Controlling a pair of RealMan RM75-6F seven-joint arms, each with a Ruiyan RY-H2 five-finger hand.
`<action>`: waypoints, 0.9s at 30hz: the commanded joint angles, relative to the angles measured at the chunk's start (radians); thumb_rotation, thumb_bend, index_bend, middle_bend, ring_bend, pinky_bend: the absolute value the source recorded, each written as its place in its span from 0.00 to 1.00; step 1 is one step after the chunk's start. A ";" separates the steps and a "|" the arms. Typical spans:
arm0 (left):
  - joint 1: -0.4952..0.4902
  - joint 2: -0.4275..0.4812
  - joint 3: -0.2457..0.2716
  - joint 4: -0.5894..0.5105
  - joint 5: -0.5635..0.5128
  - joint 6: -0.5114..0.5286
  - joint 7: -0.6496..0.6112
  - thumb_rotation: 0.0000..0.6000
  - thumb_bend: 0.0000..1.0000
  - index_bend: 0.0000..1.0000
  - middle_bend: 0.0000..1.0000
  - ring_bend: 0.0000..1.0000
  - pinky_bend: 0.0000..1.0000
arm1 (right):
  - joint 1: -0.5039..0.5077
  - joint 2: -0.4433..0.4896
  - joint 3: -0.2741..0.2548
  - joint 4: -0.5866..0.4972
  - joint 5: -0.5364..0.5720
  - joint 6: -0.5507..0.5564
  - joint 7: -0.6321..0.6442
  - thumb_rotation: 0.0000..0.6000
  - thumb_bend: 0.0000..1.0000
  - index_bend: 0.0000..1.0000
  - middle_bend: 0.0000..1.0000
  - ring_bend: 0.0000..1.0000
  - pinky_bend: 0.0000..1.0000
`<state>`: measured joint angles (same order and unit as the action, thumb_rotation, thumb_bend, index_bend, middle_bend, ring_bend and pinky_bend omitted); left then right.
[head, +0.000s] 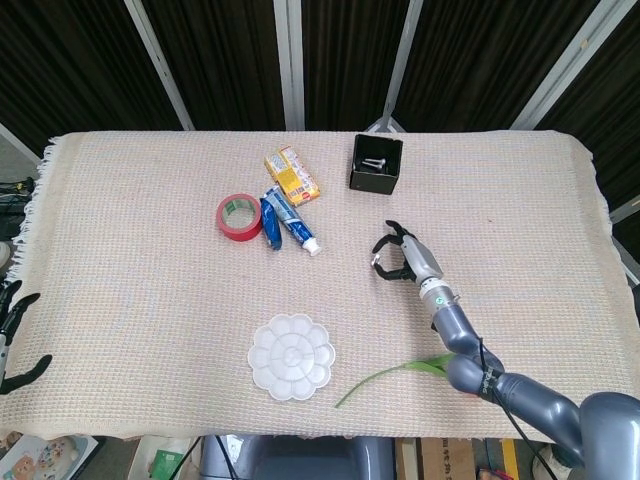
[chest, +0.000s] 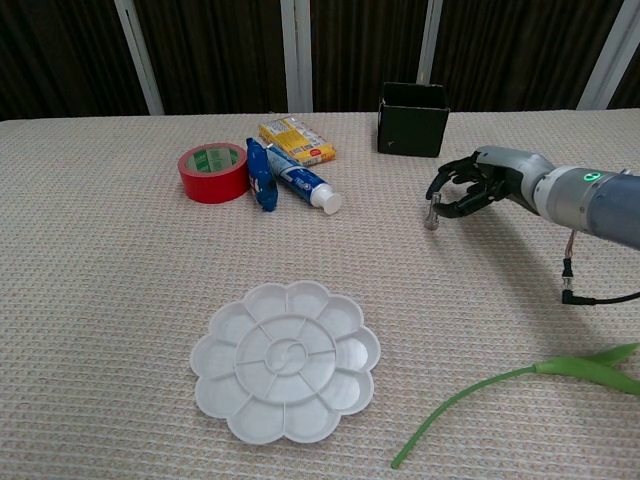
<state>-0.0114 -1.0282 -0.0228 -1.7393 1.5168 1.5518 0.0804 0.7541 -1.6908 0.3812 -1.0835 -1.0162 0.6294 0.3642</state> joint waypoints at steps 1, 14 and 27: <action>0.000 0.000 -0.001 0.000 -0.002 -0.001 0.001 1.00 0.34 0.16 0.00 0.00 0.00 | -0.002 0.016 -0.005 -0.016 -0.008 -0.011 0.007 1.00 0.38 0.42 0.04 0.02 0.00; -0.005 -0.003 -0.004 0.000 -0.007 -0.009 -0.001 1.00 0.34 0.16 0.00 0.00 0.00 | -0.175 0.321 -0.037 -0.327 -0.175 0.344 -0.201 1.00 0.38 0.19 0.02 0.00 0.00; -0.006 0.002 0.008 -0.006 0.012 -0.014 -0.011 1.00 0.34 0.16 0.00 0.00 0.00 | -0.567 0.661 -0.275 -0.844 -0.536 0.885 -0.583 1.00 0.38 0.19 0.02 0.04 0.02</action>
<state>-0.0167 -1.0271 -0.0153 -1.7451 1.5275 1.5389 0.0708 0.3036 -1.1054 0.2082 -1.8440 -1.4232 1.4033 -0.1098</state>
